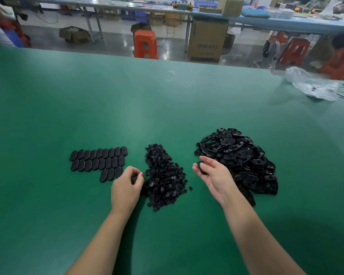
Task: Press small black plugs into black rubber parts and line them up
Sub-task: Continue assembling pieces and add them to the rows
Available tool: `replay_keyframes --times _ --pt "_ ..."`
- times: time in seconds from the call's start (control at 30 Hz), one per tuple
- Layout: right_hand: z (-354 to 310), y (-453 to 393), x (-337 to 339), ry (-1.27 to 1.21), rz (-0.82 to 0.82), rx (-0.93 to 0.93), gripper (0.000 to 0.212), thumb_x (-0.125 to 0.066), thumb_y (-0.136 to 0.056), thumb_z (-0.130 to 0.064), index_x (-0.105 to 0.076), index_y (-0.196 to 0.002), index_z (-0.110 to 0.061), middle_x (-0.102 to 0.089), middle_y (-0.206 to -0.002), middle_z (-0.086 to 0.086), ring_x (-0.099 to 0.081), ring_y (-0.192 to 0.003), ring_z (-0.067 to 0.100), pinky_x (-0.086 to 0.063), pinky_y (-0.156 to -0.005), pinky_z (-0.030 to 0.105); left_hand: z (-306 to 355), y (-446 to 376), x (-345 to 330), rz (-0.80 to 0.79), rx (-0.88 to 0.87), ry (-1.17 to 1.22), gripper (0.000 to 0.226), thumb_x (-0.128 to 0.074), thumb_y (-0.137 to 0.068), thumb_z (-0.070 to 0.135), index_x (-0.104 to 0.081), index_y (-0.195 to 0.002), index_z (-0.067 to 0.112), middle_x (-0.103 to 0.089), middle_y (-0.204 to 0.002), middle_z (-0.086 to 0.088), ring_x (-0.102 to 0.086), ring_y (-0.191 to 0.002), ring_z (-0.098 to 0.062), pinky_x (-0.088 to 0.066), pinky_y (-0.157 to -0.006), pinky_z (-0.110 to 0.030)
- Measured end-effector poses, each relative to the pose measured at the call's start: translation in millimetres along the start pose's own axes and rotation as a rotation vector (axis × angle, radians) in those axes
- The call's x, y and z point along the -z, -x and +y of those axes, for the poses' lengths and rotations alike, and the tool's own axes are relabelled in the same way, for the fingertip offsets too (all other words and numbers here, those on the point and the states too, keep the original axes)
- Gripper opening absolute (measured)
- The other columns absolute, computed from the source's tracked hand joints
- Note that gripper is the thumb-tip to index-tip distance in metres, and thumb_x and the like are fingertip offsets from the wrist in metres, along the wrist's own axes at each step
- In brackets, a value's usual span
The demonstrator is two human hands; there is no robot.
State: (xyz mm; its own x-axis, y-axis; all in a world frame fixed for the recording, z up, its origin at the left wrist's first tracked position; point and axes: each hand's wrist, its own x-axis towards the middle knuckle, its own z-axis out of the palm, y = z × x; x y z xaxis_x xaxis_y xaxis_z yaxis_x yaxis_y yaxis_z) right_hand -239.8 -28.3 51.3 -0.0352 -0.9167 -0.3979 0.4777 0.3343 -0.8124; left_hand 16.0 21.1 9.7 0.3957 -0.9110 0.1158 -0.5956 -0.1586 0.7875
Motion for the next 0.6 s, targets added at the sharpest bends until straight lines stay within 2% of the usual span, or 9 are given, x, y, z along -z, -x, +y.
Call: replay_keyframes --times 0.13,0.2,0.27,0.33,0.4,0.47,0.6 --pt "7 1 -2 0.154 -0.032 0.067 0.026 -0.053 -0.099 0.009 -0.062 -0.121 0.0 -0.062 -0.116 0.02 -0.075 -0.098 0.022 -0.059 -0.083 0.023 0 -1 0 -0.005 -0.015 -0.008 0.018 -0.068 -0.091 0.017 -0.06 -0.08 0.029 -0.063 -0.066 0.011 -0.058 -0.061 -0.006 -0.048 -0.059 -0.029" --pt "7 4 -4 0.238 -0.016 0.11 0.024 -0.058 -0.098 0.006 -0.069 -0.113 -0.009 -0.068 -0.11 0.013 -0.073 -0.097 0.016 -0.058 -0.082 0.019 -1 -2 0 -0.004 -0.022 -0.013 0.016 -0.068 -0.091 0.016 -0.062 -0.083 0.028 -0.063 -0.068 0.011 -0.057 -0.062 -0.005 -0.045 -0.057 -0.025" --pt "6 8 -5 0.352 0.013 0.157 0.025 -0.066 -0.094 0.002 -0.075 -0.103 -0.02 -0.073 -0.105 0.002 -0.067 -0.096 0.007 -0.054 -0.077 0.013 -1 -2 0 0.002 -0.038 -0.011 0.014 -0.069 -0.091 0.014 -0.066 -0.091 0.028 -0.066 -0.077 0.014 -0.057 -0.066 0.0 -0.042 -0.059 -0.018" --pt "5 9 -4 0.414 0.04 0.186 0.027 -0.068 -0.093 -0.001 -0.075 -0.104 -0.025 -0.073 -0.103 -0.004 -0.065 -0.094 0.003 -0.051 -0.077 0.011 -1 -2 0 0.004 -0.058 -0.006 0.02 -0.068 -0.092 0.012 -0.07 -0.108 0.025 -0.069 -0.092 0.013 -0.058 -0.068 0.002 -0.04 -0.062 -0.013" --pt "7 8 -3 0.459 0.056 0.204 0.028 -0.066 -0.095 -0.002 -0.073 -0.111 -0.025 -0.071 -0.097 -0.006 -0.063 -0.083 -0.003 -0.051 -0.073 0.01 -2 -3 0 0.001 -0.09 -0.027 0.027 -0.066 -0.094 0.01 -0.071 -0.119 0.018 -0.069 -0.099 0.009 -0.058 -0.071 -0.003 -0.041 -0.066 -0.016" --pt "11 7 -3 0.493 0.061 0.218 0.029 -0.065 -0.096 -0.003 -0.071 -0.118 -0.022 -0.068 -0.089 -0.006 -0.06 -0.072 -0.002 -0.051 -0.068 0.011 -3 -3 0 -0.003 -0.119 -0.049 0.028 -0.065 -0.095 0.008 -0.072 -0.121 0.014 -0.068 -0.101 0.007 -0.058 -0.078 -0.005 -0.041 -0.07 -0.019" --pt "18 4 -2 0.438 0.067 0.214 0.023 -0.063 -0.096 0.002 -0.067 -0.115 -0.009 -0.063 -0.092 0.003 -0.07 -0.076 0.012 -0.059 -0.075 0.02 -1 -3 1 -0.002 -0.113 -0.066 0.024 -0.066 -0.094 0.009 -0.075 -0.115 0.016 -0.072 -0.103 0.007 -0.058 -0.078 0.0 -0.041 -0.07 -0.013"
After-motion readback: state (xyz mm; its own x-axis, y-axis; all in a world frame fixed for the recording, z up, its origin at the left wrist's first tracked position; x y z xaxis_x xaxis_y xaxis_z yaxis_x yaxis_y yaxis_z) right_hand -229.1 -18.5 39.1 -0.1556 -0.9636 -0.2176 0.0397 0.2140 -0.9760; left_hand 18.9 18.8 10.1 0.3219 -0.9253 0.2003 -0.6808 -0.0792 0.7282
